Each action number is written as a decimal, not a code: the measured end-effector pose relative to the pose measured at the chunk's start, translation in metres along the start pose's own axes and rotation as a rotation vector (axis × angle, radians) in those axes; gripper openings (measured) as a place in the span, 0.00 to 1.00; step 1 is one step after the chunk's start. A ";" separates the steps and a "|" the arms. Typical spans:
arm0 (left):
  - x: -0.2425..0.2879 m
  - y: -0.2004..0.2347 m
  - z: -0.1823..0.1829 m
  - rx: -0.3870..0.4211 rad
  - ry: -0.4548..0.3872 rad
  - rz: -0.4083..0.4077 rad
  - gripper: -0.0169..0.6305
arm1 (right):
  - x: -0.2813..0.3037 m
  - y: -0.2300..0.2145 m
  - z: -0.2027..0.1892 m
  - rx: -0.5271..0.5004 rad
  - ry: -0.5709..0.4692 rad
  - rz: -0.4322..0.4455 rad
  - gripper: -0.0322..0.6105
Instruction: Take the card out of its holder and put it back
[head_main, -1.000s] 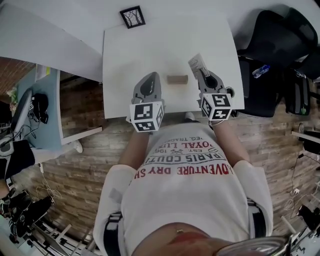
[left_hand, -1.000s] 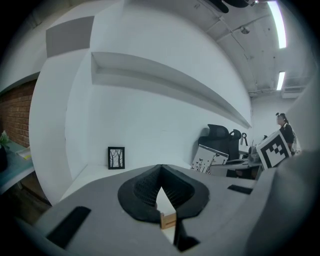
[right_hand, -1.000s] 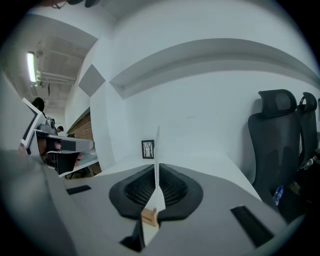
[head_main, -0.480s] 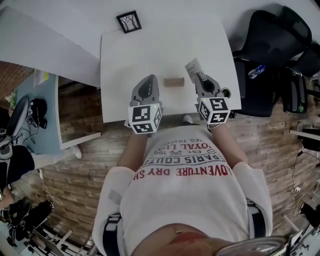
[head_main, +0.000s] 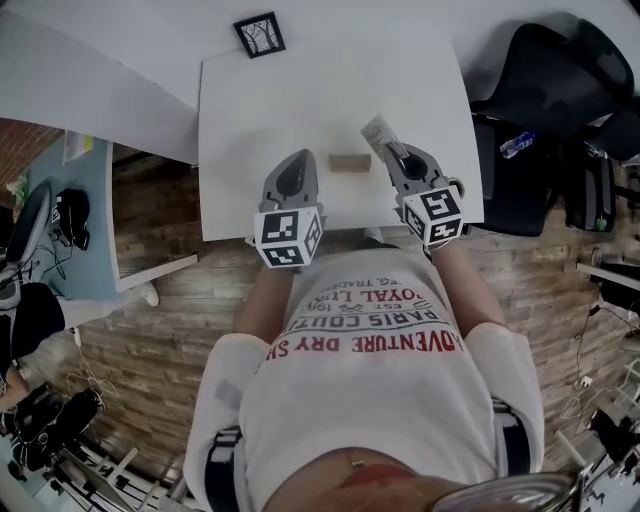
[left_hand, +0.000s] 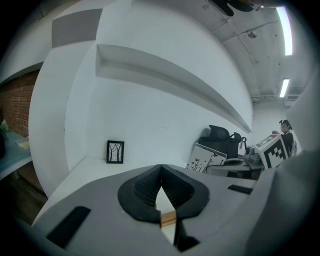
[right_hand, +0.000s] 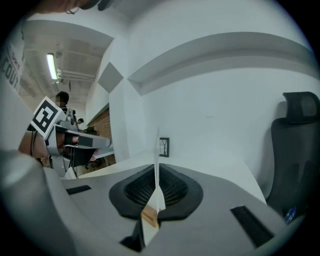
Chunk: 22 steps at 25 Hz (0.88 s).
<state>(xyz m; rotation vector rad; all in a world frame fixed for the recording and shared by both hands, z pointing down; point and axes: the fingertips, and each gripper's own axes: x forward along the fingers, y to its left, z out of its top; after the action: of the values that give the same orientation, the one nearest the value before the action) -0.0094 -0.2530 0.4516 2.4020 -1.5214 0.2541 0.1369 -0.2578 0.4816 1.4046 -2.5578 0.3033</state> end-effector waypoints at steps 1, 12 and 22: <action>0.001 0.000 -0.001 -0.004 0.004 0.002 0.06 | 0.004 0.001 0.000 -0.020 0.006 0.036 0.11; 0.011 0.004 -0.022 -0.035 0.039 0.024 0.06 | 0.039 0.024 -0.011 -0.194 0.075 0.539 0.11; 0.017 0.005 -0.036 -0.034 0.078 0.064 0.06 | 0.053 0.034 -0.036 -0.286 0.176 0.787 0.11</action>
<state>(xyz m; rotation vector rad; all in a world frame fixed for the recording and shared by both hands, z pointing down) -0.0061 -0.2577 0.4915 2.2926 -1.5572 0.3288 0.0830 -0.2727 0.5284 0.2216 -2.7362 0.1503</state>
